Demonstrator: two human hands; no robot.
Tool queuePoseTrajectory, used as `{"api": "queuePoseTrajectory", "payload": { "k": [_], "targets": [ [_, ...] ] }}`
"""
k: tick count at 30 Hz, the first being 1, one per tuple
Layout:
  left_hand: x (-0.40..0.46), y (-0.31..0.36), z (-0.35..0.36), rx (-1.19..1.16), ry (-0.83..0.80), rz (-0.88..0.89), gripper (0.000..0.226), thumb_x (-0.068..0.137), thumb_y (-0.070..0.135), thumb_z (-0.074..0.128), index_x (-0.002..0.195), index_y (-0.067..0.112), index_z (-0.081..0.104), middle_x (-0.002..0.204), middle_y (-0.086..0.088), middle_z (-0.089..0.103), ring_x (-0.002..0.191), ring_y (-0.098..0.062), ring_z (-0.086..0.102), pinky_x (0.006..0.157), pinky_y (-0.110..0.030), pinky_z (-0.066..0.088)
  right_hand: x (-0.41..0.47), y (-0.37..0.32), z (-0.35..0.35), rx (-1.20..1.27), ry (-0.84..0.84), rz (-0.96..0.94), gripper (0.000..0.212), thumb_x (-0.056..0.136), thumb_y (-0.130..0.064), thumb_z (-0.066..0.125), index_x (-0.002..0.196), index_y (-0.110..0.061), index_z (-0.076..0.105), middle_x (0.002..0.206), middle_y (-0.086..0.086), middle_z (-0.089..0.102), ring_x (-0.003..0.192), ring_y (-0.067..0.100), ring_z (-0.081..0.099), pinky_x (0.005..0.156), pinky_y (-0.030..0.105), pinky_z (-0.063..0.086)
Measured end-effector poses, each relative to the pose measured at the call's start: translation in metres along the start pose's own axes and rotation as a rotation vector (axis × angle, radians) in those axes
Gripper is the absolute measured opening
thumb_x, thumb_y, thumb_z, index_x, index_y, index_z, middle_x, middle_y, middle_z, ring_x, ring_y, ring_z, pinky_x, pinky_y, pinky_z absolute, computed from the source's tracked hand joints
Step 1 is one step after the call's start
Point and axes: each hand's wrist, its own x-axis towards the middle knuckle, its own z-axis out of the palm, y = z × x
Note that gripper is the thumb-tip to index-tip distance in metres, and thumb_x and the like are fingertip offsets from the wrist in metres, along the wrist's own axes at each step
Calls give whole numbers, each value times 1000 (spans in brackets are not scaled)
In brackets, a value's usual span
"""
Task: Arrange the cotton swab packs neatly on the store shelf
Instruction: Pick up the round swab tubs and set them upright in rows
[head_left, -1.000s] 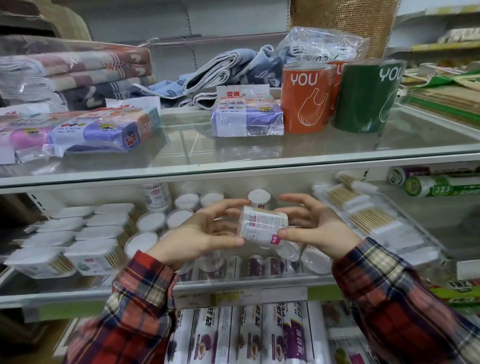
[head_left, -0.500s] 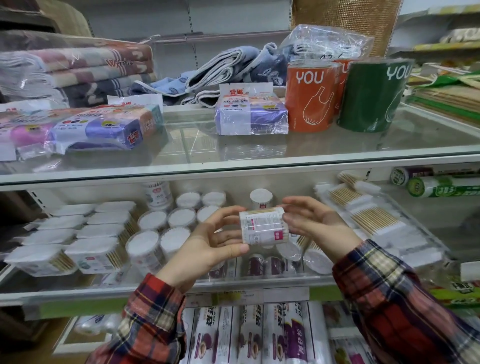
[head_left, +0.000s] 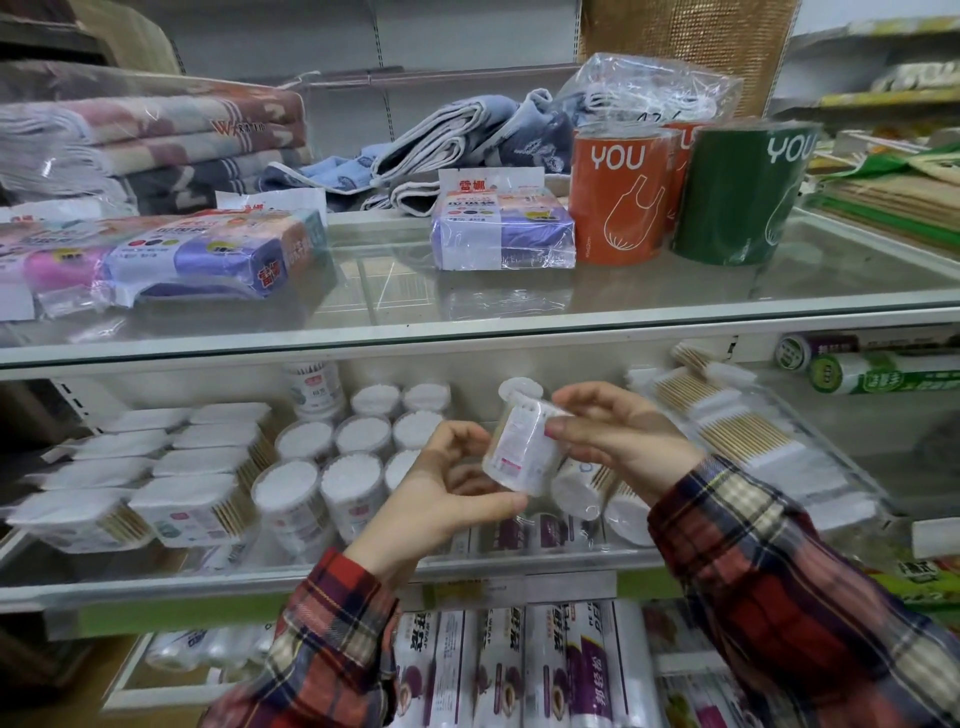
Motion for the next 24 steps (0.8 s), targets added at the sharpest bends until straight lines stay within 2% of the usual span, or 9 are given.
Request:
{"api": "queuePoseTrajectory", "payload": {
  "k": [3, 6, 10, 14, 17, 20, 22, 24],
  "targets": [
    [2, 11, -6, 39, -14, 7, 59, 63, 26, 86, 111, 10, 55, 113, -6, 69, 105, -17, 66, 88, -26, 53, 9, -13, 1, -66, -10, -7, 31, 71, -8, 77, 97, -18, 64, 98, 2, 74, 98, 22, 67, 94, 42, 49],
    [7, 20, -11, 15, 71, 35, 45, 66, 29, 73, 106, 12, 61, 105, -3, 71, 96, -11, 67, 83, -21, 52, 15, -20, 3, -102, -26, -17, 37, 67, -12, 80, 99, -19, 64, 101, 4, 74, 98, 22, 67, 92, 40, 50],
    [12, 29, -14, -14, 127, 25, 61, 63, 27, 77, 120, 17, 58, 117, -6, 67, 103, -13, 68, 88, -26, 52, 20, -18, 8, -97, -46, -26, 38, 69, -5, 79, 102, -14, 63, 105, 8, 72, 97, 20, 67, 90, 33, 53],
    [17, 34, -10, 57, 111, 14, 69, 66, 8, 82, 127, 22, 54, 116, -7, 64, 102, -18, 68, 84, -25, 56, 24, -8, 17, -112, -34, -26, 39, 68, -2, 80, 102, -10, 62, 107, 12, 70, 100, 21, 67, 92, 31, 53],
    [21, 31, -11, 87, 131, 2, 61, 71, 0, 79, 125, 21, 57, 116, -11, 65, 99, -19, 68, 78, -23, 56, 28, -4, 16, -122, -68, 7, 44, 64, -18, 83, 103, -14, 64, 104, 6, 72, 99, 19, 68, 89, 32, 53],
    [23, 27, -18, 70, 148, -5, 58, 75, 0, 75, 127, 19, 56, 116, -11, 65, 102, -21, 66, 79, -23, 57, 35, -7, 6, -31, -86, 64, 41, 71, -33, 74, 105, -15, 61, 106, 6, 71, 95, 17, 69, 84, 30, 55],
    [24, 26, -24, 77, 150, 5, 56, 77, 1, 74, 127, 20, 57, 116, -11, 65, 104, -22, 65, 83, -25, 57, 48, -6, -2, -233, 0, 41, 37, 76, -34, 74, 106, -17, 61, 111, 4, 68, 98, 17, 67, 89, 33, 54],
    [27, 26, -28, 90, 147, 15, 51, 78, 0, 73, 123, 21, 60, 114, -8, 67, 100, -18, 66, 81, -22, 56, 61, -4, -7, -642, 79, 68, 53, 71, -43, 77, 114, -20, 57, 113, -2, 63, 102, 17, 61, 93, 36, 50]
  ]
}}
